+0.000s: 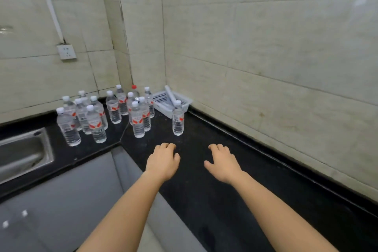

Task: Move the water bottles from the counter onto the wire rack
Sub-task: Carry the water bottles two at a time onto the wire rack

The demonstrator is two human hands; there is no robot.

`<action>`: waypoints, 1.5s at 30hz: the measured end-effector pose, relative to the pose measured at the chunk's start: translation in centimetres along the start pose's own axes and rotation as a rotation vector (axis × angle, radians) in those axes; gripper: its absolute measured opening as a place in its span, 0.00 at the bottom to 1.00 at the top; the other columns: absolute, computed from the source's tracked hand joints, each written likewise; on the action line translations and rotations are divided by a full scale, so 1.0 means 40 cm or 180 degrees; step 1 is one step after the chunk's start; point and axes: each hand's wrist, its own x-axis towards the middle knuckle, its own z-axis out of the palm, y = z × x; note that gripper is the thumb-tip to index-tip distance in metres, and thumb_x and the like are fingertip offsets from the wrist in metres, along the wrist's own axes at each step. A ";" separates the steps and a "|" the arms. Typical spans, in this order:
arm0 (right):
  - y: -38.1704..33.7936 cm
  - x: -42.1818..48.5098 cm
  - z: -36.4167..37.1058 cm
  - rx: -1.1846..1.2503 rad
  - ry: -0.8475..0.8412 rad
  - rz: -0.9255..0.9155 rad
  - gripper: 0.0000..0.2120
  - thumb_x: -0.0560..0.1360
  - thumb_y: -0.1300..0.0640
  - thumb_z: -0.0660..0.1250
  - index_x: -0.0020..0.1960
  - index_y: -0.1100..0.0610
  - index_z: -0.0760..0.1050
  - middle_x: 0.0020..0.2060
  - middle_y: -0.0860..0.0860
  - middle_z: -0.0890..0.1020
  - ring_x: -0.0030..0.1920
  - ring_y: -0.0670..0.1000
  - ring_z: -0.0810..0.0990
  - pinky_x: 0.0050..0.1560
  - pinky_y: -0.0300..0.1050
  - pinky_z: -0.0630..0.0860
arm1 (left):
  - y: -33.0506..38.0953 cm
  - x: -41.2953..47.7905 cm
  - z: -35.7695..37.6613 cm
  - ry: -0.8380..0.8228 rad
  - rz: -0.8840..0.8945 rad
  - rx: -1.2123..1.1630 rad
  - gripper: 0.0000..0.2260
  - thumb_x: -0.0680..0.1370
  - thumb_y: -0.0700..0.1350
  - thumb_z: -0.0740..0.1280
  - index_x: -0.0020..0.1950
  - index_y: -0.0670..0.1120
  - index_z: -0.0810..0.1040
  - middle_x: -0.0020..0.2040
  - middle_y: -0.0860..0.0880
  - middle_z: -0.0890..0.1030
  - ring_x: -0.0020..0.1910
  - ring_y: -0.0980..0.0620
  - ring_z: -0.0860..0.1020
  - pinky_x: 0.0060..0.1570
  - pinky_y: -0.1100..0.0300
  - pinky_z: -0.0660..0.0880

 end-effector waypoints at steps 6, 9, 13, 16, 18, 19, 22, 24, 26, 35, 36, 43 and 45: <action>-0.102 0.284 0.105 0.0130 -0.0150 -0.0111 0.26 0.79 0.49 0.61 0.73 0.56 0.59 0.69 0.54 0.68 0.69 0.56 0.66 0.65 0.53 0.69 | -0.172 0.218 0.021 0.0003 -0.0343 -0.0250 0.19 0.79 0.49 0.57 0.69 0.46 0.69 0.68 0.47 0.71 0.67 0.46 0.69 0.63 0.50 0.70; -0.129 0.416 0.153 0.0191 -0.0333 -0.0043 0.26 0.78 0.49 0.62 0.73 0.56 0.60 0.68 0.54 0.68 0.69 0.56 0.66 0.65 0.53 0.70 | -0.250 0.316 0.043 -0.0061 -0.0620 -0.0433 0.19 0.79 0.49 0.57 0.69 0.46 0.69 0.68 0.46 0.71 0.67 0.46 0.69 0.63 0.51 0.70; -0.150 0.569 0.192 0.0240 -0.0422 0.0021 0.25 0.78 0.50 0.63 0.71 0.56 0.62 0.66 0.55 0.70 0.67 0.56 0.67 0.63 0.53 0.71 | -0.348 0.437 0.060 -0.0026 -0.0842 -0.0585 0.18 0.79 0.48 0.58 0.68 0.46 0.70 0.68 0.45 0.72 0.66 0.46 0.70 0.62 0.51 0.69; -0.161 0.662 0.213 0.0333 -0.0424 0.0105 0.24 0.77 0.50 0.63 0.70 0.57 0.64 0.64 0.55 0.71 0.66 0.56 0.69 0.63 0.53 0.71 | -0.422 0.526 0.068 0.0057 -0.0967 -0.0684 0.17 0.78 0.47 0.59 0.67 0.45 0.71 0.66 0.45 0.73 0.64 0.45 0.72 0.60 0.50 0.71; -0.164 0.716 0.232 0.0471 -0.0337 0.0194 0.21 0.77 0.51 0.63 0.68 0.56 0.66 0.63 0.54 0.72 0.64 0.55 0.70 0.61 0.51 0.72 | -0.464 0.578 0.078 0.0107 -0.1044 -0.0763 0.17 0.78 0.47 0.60 0.66 0.45 0.72 0.66 0.44 0.74 0.64 0.45 0.72 0.61 0.50 0.71; -0.166 0.741 0.240 0.0556 -0.0272 0.0256 0.20 0.77 0.51 0.63 0.67 0.56 0.67 0.62 0.53 0.72 0.63 0.54 0.71 0.60 0.50 0.73 | -0.483 0.602 0.082 0.0139 -0.1076 -0.0827 0.17 0.78 0.46 0.60 0.66 0.44 0.72 0.65 0.44 0.74 0.64 0.45 0.72 0.61 0.50 0.70; -0.169 0.810 0.255 0.0827 0.0012 0.0434 0.17 0.77 0.51 0.65 0.63 0.55 0.69 0.58 0.52 0.74 0.60 0.53 0.73 0.56 0.49 0.74 | -0.535 0.669 0.091 0.0264 -0.1006 -0.1006 0.18 0.78 0.45 0.62 0.67 0.44 0.71 0.65 0.43 0.74 0.64 0.44 0.72 0.62 0.50 0.69; -0.169 0.859 0.258 0.0941 0.0293 0.0485 0.14 0.77 0.51 0.65 0.60 0.55 0.71 0.55 0.52 0.75 0.58 0.54 0.75 0.53 0.49 0.74 | -0.567 0.719 0.085 0.0400 -0.0925 -0.1146 0.19 0.78 0.45 0.63 0.69 0.44 0.69 0.67 0.43 0.73 0.65 0.44 0.71 0.64 0.50 0.69; -0.172 0.906 0.244 0.1050 0.0630 0.0581 0.13 0.76 0.52 0.65 0.58 0.56 0.72 0.54 0.53 0.75 0.56 0.54 0.76 0.51 0.48 0.73 | -0.591 0.772 0.066 0.0591 -0.0831 -0.1299 0.22 0.78 0.47 0.63 0.71 0.46 0.65 0.69 0.44 0.69 0.67 0.46 0.69 0.64 0.50 0.68; -0.203 1.082 0.196 0.0467 0.0478 0.0386 0.27 0.80 0.55 0.61 0.77 0.56 0.58 0.75 0.54 0.64 0.73 0.55 0.64 0.70 0.50 0.63 | -0.677 0.945 0.009 0.0581 0.0022 -0.1630 0.20 0.76 0.50 0.66 0.68 0.51 0.69 0.64 0.50 0.74 0.63 0.51 0.72 0.62 0.49 0.72; -0.205 1.090 0.202 0.0352 0.0396 0.0373 0.26 0.80 0.56 0.60 0.77 0.57 0.59 0.75 0.55 0.63 0.74 0.55 0.63 0.72 0.49 0.62 | -0.684 0.951 0.010 0.0536 0.0090 -0.1590 0.19 0.76 0.50 0.66 0.66 0.51 0.71 0.62 0.50 0.76 0.61 0.51 0.73 0.60 0.48 0.73; -0.211 1.090 0.204 -0.0191 0.0213 0.0361 0.28 0.77 0.67 0.61 0.76 0.64 0.58 0.73 0.62 0.65 0.71 0.62 0.64 0.71 0.51 0.62 | -0.692 0.969 -0.017 0.0404 0.0085 -0.1623 0.13 0.73 0.46 0.71 0.56 0.51 0.77 0.52 0.53 0.79 0.50 0.51 0.76 0.51 0.54 0.74; -0.213 1.084 0.195 -0.0287 0.0102 0.0395 0.29 0.76 0.67 0.62 0.75 0.64 0.58 0.70 0.62 0.68 0.69 0.62 0.67 0.69 0.51 0.65 | -0.687 0.976 -0.028 0.0293 0.0112 -0.1583 0.12 0.72 0.44 0.72 0.52 0.52 0.76 0.48 0.55 0.77 0.47 0.53 0.75 0.48 0.56 0.73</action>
